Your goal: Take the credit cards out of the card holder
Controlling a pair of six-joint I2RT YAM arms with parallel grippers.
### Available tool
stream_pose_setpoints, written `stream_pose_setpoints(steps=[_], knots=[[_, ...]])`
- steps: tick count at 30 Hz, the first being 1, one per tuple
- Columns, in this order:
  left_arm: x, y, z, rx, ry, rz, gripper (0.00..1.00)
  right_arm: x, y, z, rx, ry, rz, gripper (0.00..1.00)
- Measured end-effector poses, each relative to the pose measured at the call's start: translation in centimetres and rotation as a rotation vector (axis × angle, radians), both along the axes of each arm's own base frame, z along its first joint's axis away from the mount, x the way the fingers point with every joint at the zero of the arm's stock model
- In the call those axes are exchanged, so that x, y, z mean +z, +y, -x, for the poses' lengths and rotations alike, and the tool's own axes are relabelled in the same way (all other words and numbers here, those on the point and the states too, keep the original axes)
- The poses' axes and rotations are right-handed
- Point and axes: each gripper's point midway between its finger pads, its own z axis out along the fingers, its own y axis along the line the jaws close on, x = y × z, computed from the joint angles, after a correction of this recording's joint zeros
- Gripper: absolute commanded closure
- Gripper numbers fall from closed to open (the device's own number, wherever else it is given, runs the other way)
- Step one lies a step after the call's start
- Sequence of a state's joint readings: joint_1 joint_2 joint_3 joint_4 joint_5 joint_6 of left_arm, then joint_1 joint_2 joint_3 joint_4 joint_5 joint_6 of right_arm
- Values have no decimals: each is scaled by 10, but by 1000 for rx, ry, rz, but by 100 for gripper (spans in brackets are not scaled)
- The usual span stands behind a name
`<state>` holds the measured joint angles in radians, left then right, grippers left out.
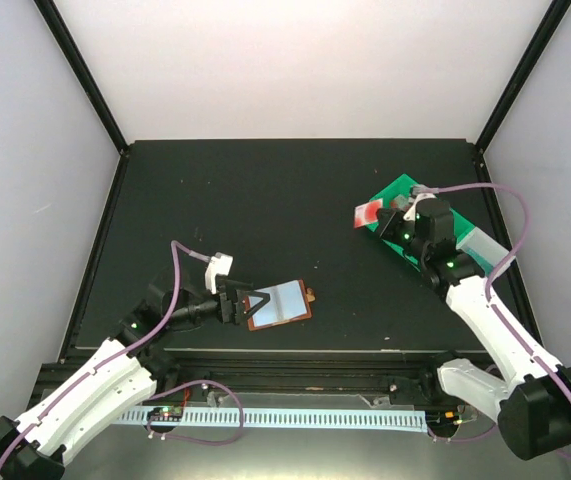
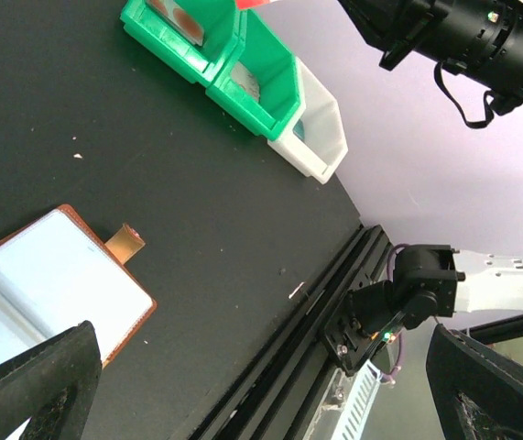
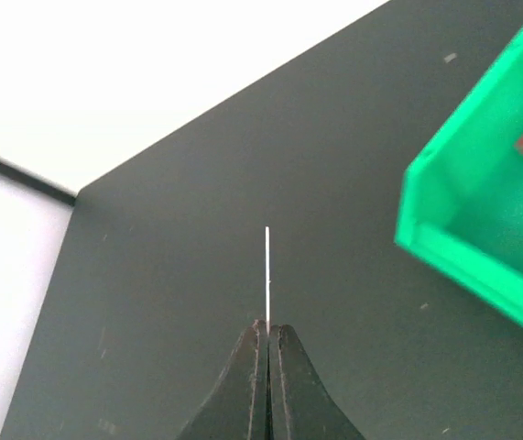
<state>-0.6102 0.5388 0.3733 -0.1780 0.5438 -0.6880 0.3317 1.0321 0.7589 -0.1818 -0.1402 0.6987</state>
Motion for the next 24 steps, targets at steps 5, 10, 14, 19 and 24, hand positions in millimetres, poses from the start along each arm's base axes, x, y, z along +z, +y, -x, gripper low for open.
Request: stream_pose_setpoints(steps=[5, 10, 14, 19, 24], knots=[[1, -1, 0, -5, -5, 6, 1, 8, -36, -18, -155, -40, 9, 99], [1, -6, 4, -44, 6, 13, 1, 11, -61, -30, -275, -65, 43, 99], [-1, -8, 5, -61, 13, 12, 1, 8, -88, -43, -404, -45, 53, 99], [-2, -11, 6, -83, 23, 16, 1, -2, -118, -53, -538, -17, 33, 99], [3, -12, 6, -88, 18, 34, 1, -25, -125, -66, -593, 35, 21, 99]])
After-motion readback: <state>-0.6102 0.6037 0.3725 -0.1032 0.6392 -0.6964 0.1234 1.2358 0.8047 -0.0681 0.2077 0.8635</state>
